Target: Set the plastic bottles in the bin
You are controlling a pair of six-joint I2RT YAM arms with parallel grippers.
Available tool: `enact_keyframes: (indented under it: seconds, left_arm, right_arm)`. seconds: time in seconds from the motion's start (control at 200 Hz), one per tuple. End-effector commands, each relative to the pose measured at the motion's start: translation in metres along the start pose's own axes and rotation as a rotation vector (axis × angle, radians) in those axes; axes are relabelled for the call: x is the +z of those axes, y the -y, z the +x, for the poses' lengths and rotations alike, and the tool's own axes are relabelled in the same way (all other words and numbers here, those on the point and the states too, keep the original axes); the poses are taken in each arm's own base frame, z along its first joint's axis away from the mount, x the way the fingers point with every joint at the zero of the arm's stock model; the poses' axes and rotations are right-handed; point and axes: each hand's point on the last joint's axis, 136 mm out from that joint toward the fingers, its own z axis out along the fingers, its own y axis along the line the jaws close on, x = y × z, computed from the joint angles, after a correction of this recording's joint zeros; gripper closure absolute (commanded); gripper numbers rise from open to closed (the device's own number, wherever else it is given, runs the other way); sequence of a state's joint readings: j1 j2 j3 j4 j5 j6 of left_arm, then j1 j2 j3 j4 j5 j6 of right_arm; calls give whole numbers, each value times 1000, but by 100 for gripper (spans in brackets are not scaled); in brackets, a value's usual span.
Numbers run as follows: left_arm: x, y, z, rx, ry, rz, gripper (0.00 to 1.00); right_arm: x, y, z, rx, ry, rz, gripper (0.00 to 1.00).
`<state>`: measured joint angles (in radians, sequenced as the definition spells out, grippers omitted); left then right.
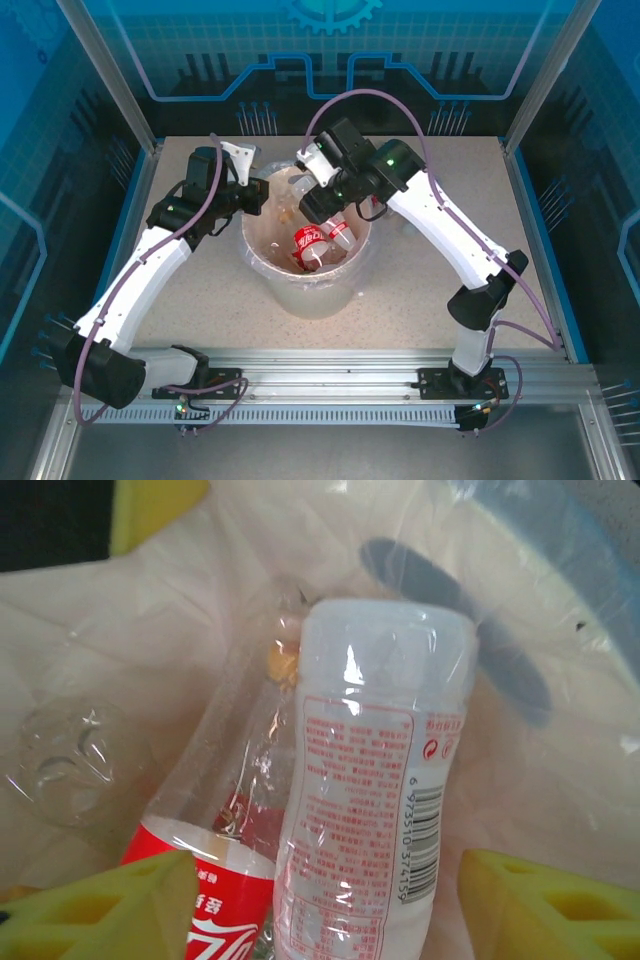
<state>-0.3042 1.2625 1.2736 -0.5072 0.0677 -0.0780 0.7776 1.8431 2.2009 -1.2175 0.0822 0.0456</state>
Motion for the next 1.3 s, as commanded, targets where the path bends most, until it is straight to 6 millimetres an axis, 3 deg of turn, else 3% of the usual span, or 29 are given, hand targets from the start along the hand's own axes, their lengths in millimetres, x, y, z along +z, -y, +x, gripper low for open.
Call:
enact_keyframes:
  seconds: [0.0, 0.23, 0.385, 0.505, 0.725, 0.855, 0.981, 1.156, 1.291]
  left_arm:
    - [7, 3, 29, -44, -109, 19, 100]
    - [7, 3, 29, -44, -109, 19, 100]
    - [7, 3, 29, -45, -110, 19, 100]
    - [7, 2, 30, -41, -110, 15, 100]
    - [-7, -7, 20, -12, -58, -46, 100]
    - [-16, -14, 14, -11, -35, -82, 100]
    - [-24, -28, 10, -31, -29, -130, 100]
    - [-40, -53, 0, -93, 13, -186, 100]
    - [-52, -69, -6, -128, 41, -220, 100]
  right_arm:
    - [5, 7, -6, 11, 10, 9, 37]
    - [48, 7, 13, 54, -84, -23, 57]
    - [57, 3, 20, 65, -102, -39, 57]
    - [36, 2, 4, 57, -29, -43, 56]
    - [-31, 17, -29, 87, 190, 4, 37]
    - [-61, 54, -25, 166, 278, 106, 35]
    - [-74, 108, 2, 299, 300, 231, 33]
    - [-56, 206, 77, 558, 209, 399, 27]
    - [-26, 254, 122, 744, 189, 392, 18]
